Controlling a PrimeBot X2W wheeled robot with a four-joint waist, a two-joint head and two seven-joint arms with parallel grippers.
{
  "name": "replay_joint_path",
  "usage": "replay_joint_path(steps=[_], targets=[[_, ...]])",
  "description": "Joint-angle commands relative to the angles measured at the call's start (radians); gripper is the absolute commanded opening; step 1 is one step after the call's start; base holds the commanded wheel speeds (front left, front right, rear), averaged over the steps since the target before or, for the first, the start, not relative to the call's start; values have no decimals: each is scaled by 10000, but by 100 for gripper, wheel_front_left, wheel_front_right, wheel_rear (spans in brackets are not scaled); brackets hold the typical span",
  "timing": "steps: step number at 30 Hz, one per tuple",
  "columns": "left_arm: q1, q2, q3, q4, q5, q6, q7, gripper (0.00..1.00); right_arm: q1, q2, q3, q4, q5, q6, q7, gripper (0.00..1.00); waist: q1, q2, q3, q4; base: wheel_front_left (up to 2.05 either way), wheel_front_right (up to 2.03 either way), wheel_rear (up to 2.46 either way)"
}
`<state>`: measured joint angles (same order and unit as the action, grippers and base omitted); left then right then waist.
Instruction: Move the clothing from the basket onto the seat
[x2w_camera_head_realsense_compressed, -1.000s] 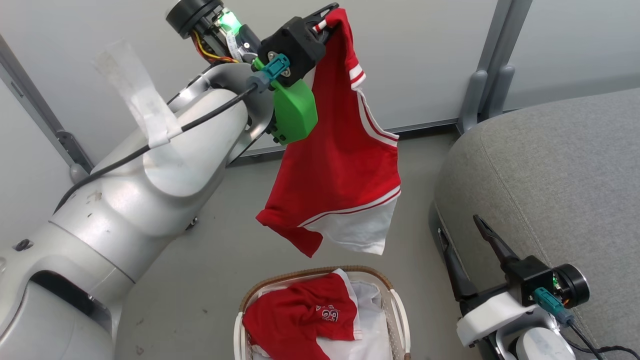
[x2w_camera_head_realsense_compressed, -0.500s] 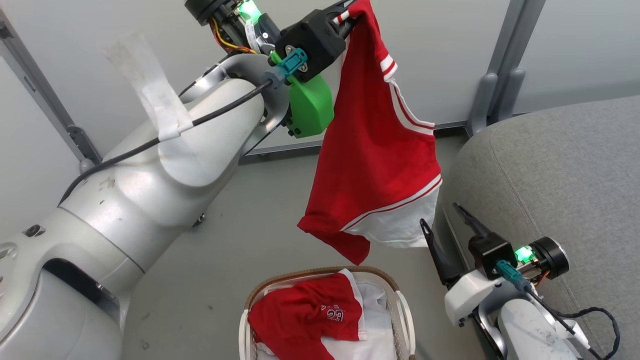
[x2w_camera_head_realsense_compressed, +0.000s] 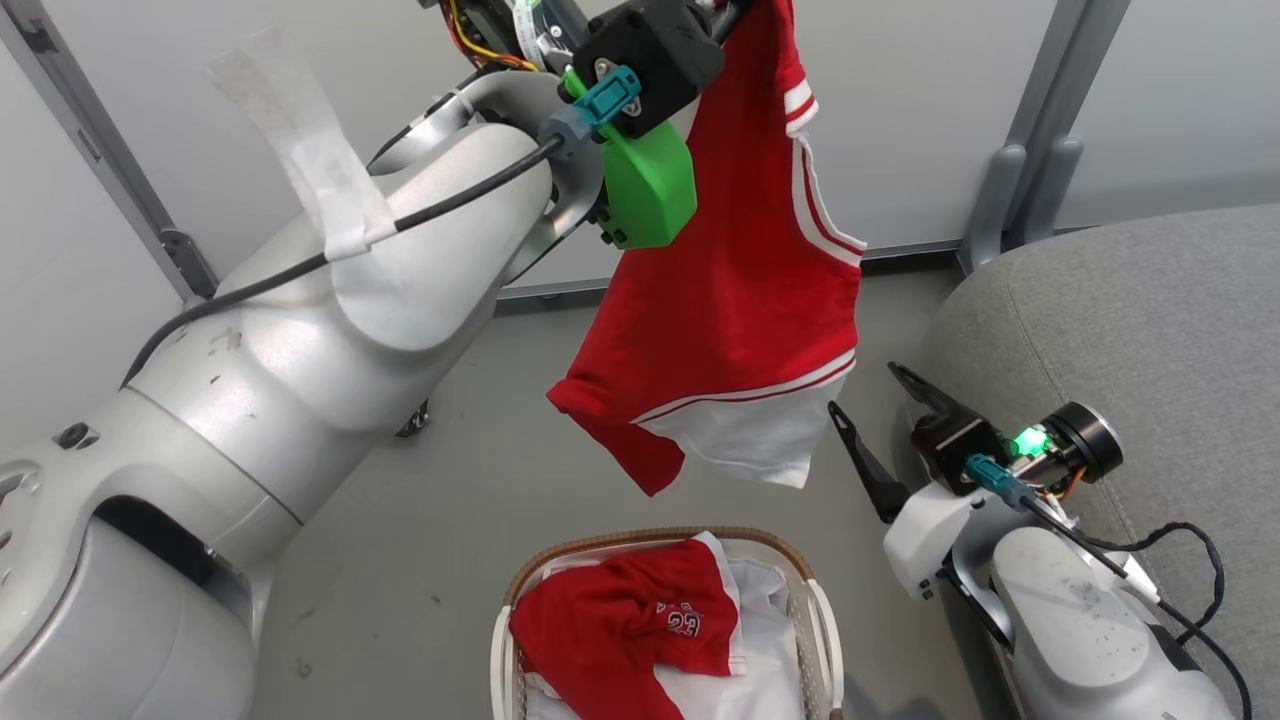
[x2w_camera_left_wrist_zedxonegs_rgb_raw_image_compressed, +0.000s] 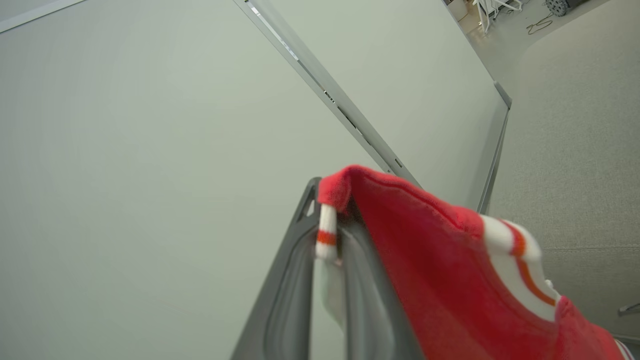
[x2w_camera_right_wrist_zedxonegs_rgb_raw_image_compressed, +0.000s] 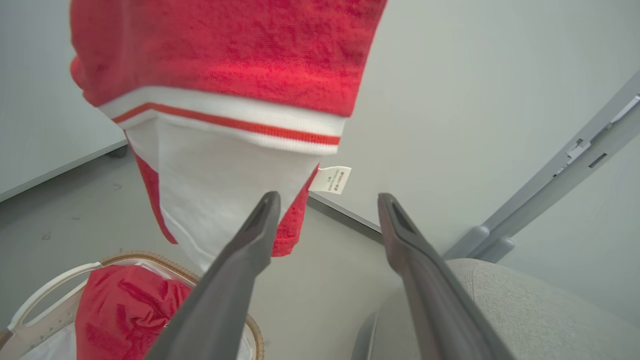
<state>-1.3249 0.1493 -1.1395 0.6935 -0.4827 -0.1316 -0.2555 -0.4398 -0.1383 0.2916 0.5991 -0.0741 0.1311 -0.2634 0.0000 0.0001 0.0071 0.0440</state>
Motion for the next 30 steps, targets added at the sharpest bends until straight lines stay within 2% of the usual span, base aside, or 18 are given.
replay_joint_path(steps=[1,7,13,23,29,30], targets=[[-178,-23,-26,0,7,21,-34,0,-203,-113,310,151,248,-7,-23,100,0,-1,29,55,0,0,0],[-166,-128,-65,-61,-13,21,-87,0,-983,-672,2041,586,1455,-8,-23,100,0,-1,63,207,0,0,0],[-81,-163,-64,-133,-65,20,-114,0,-1550,-1058,3317,345,2413,-8,-23,100,0,-1,78,278,0,0,0],[63,-236,29,-295,-113,21,-100,0,-2295,-979,4290,-349,3123,-8,-21,100,0,-1,155,394,0,0,0],[176,-249,94,-387,-132,20,-90,0,-2611,-753,4512,-350,3187,-8,-23,100,0,-1,164,469,0,0,0],[190,-252,108,-400,-135,21,-90,0,-2653,-715,4498,-334,3177,-8,-23,81,0,-1,164,479,0,0,0]])
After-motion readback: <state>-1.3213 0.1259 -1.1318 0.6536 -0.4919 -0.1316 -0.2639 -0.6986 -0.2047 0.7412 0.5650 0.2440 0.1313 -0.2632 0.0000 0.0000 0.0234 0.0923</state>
